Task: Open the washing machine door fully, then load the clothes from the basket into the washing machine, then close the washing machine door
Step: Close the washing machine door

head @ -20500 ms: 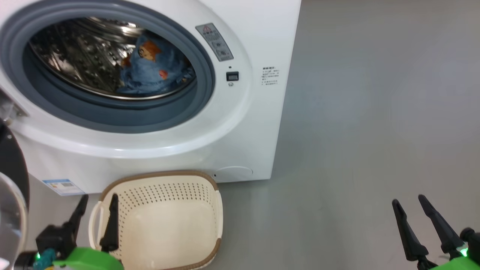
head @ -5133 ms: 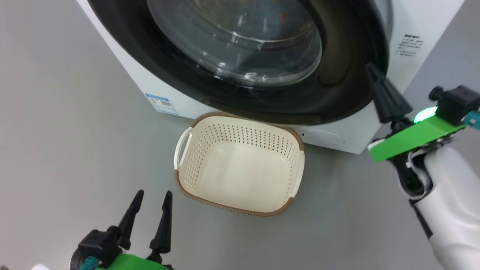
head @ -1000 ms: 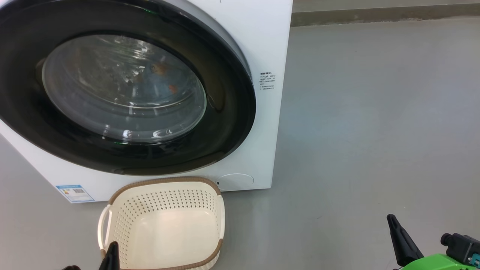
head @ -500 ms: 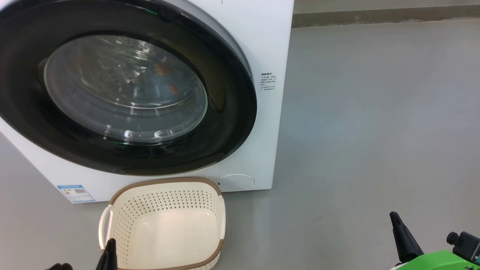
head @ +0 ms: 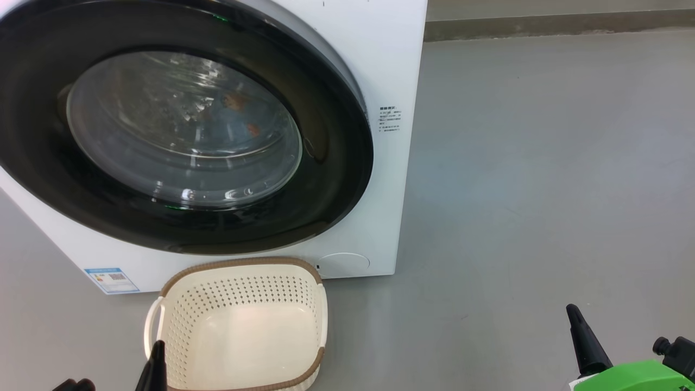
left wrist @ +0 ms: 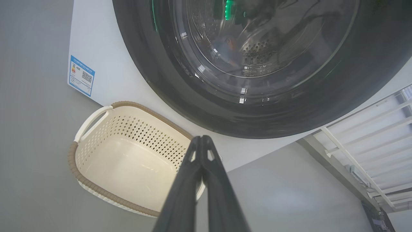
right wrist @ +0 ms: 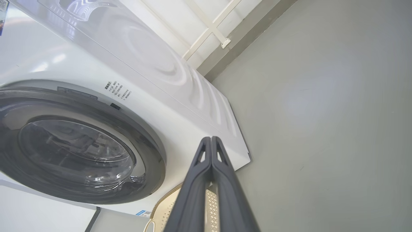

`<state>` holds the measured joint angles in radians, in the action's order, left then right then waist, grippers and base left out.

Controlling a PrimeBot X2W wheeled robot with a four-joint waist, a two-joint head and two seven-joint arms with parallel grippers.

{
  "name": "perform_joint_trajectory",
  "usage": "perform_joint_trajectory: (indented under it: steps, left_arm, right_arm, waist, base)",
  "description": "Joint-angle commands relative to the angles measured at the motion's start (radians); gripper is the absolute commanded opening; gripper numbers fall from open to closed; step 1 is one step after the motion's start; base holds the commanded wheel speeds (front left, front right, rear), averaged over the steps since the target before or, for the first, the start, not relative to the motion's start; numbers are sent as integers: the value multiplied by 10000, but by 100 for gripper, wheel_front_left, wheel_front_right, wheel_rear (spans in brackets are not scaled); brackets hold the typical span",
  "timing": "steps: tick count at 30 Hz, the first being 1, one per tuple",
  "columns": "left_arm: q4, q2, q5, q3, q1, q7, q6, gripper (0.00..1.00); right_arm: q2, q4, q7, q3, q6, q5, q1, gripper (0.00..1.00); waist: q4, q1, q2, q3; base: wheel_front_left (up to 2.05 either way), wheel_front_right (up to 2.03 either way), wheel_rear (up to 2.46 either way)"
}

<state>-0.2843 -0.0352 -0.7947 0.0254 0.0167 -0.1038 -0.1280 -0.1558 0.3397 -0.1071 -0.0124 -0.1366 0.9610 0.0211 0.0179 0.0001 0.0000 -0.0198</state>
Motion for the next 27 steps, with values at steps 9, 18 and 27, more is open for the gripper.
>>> perform_joint_trajectory:
  steps: [9,18,27]
  left_arm:
    - [280,-113,-1281,318,-501,321,-18,0]
    - [294,-118,-2149,391,-595,556,-19,0]
    - [310,-123,-3124,473,-702,821,-21,0]
  right_arm:
    - [82,-369,322,-124,29,1058,448,0]
    - [203,-443,559,-235,33,1746,501,0]
    - [340,-526,825,-360,37,2520,561,0]
  waist:
    - [-26,0,0,24]
    - [-45,0,0,42]
    - [-67,0,0,62]
  base:
    - [0,0,0]
    - [0,0,0]
    - [0,0,0]
